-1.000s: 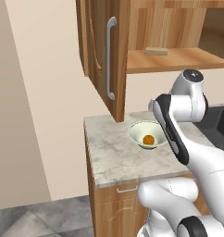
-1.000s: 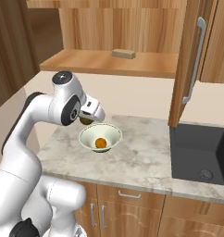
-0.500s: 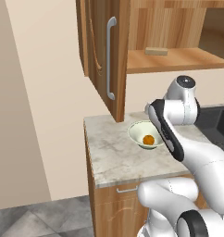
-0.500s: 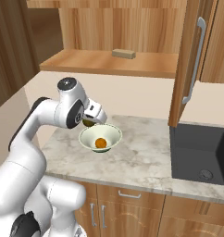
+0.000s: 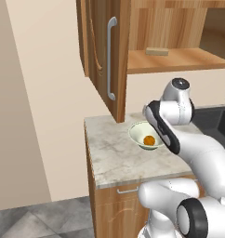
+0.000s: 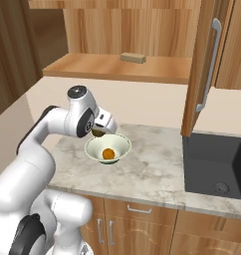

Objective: Open the cabinet. Pick the orange and kiwi from the cabinet and place them into the bowl. Then close the cabinet.

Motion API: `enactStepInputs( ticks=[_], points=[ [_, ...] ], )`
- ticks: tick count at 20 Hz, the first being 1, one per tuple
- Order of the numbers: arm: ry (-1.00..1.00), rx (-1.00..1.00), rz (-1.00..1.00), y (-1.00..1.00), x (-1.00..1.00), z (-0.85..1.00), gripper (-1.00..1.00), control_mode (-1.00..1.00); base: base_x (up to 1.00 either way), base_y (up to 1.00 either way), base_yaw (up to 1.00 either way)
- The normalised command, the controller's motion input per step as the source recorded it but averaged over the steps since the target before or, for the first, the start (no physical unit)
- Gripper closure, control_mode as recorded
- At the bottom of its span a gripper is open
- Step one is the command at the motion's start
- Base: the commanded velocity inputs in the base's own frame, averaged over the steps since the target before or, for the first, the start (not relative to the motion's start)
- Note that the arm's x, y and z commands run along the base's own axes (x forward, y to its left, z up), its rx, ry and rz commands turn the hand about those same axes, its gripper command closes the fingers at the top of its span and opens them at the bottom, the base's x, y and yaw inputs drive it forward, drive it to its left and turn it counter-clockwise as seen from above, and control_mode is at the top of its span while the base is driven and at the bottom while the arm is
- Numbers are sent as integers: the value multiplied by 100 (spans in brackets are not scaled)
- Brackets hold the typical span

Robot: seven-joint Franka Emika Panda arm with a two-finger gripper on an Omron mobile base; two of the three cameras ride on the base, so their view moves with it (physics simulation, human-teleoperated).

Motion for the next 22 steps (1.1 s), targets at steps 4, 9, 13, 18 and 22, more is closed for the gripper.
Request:
enactStepInputs(
  ticks=[4, 9, 13, 18, 22],
  points=[
    [0, 0, 0, 0, 23, -22, 100, -100, 0, 0, 0],
    [3, 0, 0, 0, 14, -22, 100, -100, 0, 0, 0],
    [5, 0, 0, 0, 6, -22, 100, -100, 0, 0, 0],
    [6, 0, 0, 0, 2, -23, 100, -100, 0, 0, 0],
    [4, 0, 0, 0, 8, -23, 100, -100, 0, 0, 0]
  ],
)
